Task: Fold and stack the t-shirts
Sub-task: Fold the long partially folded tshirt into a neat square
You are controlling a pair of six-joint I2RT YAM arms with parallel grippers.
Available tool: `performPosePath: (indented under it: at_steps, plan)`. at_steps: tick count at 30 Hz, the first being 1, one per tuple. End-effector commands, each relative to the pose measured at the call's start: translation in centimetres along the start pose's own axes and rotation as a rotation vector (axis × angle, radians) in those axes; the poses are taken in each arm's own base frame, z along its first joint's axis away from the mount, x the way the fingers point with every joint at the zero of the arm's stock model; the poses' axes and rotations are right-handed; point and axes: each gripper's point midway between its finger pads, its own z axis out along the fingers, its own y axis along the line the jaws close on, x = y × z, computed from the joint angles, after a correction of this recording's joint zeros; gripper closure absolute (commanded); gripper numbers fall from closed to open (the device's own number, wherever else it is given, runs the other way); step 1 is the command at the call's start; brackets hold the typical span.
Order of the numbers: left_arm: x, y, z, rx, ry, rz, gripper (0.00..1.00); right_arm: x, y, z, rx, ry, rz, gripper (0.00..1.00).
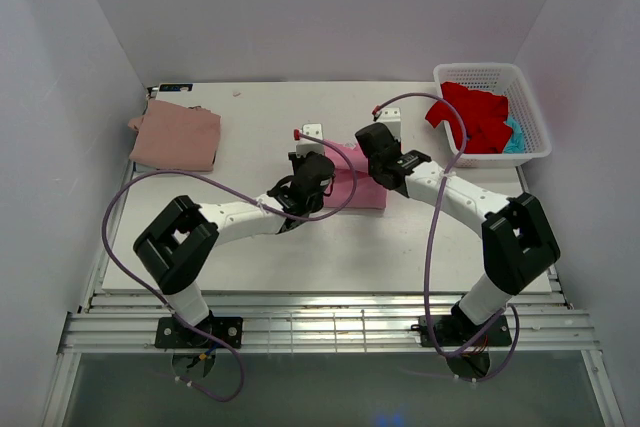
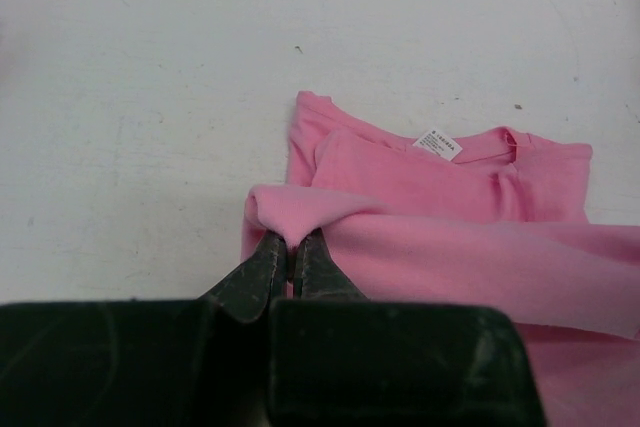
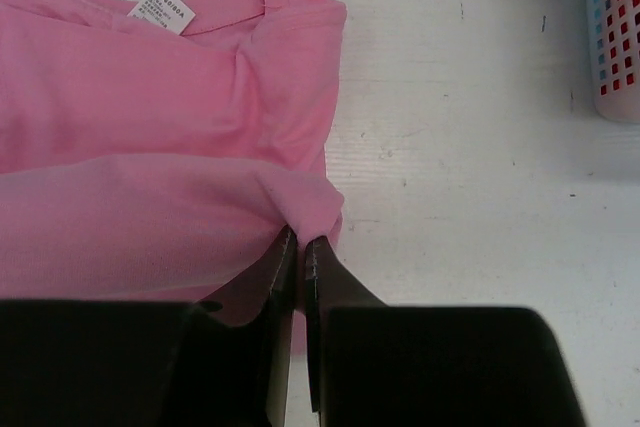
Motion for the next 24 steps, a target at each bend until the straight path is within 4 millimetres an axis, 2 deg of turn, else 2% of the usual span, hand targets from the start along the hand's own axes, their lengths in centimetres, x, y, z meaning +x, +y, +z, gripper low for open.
performPosePath:
  at_steps: [1, 3, 7, 17, 19, 20, 21, 22, 23, 24]
  plan:
    - [-1.6, -0.4, 1.8, 0.019, -0.025, -0.027, 1.0, -2.3, 0.2, 1.8, 0.003, -0.04, -0.004, 0.92]
    - [-0.5, -0.6, 2.5, 0.028, -0.005, -0.011, 1.0, -2.3, 0.5, 2.8, 0.006, -0.036, -0.013, 0.92]
    - [0.4, -0.7, 4.1, 0.03, 0.007, -0.002, 1.0, -2.1, 0.6, 4.4, 0.016, -0.016, -0.026, 0.92]
    - [1.4, -1.4, 6.7, 0.048, 0.023, -0.001, 1.0, -2.4, 0.0, 6.2, 0.047, -0.008, -0.025, 0.92]
    - [0.5, -1.5, 7.4, 0.044, -0.003, -0.008, 1.0, -2.6, -0.1, 6.8, 0.051, -0.007, -0.024, 0.92]
    - [0.7, -1.6, 7.9, 0.041, -0.002, 0.016, 1.0, -3.1, 0.1, 7.2, 0.053, -0.012, -0.022, 0.83]
    - [-0.9, -2.0, 8.5, 0.037, -0.031, 0.009, 0.94, -3.6, -0.2, 7.5, 0.064, -0.02, -0.021, 0.75]
    - [-1.6, -2.1, 8.7, 0.025, -0.046, 0.013, 0.81, -4.2, -0.6, 7.5, 0.089, -0.033, -0.026, 0.66]
    - [-2.4, -1.8, 9.0, -0.003, -0.066, 0.02, 0.47, -5.9, -0.7, 7.2, 0.098, -0.066, -0.034, 0.54]
    - [-3.8, -1.7, 8.9, -0.018, -0.089, 0.035, 0.33, -6.9, -1.0, 6.8, 0.109, -0.085, -0.037, 0.52]
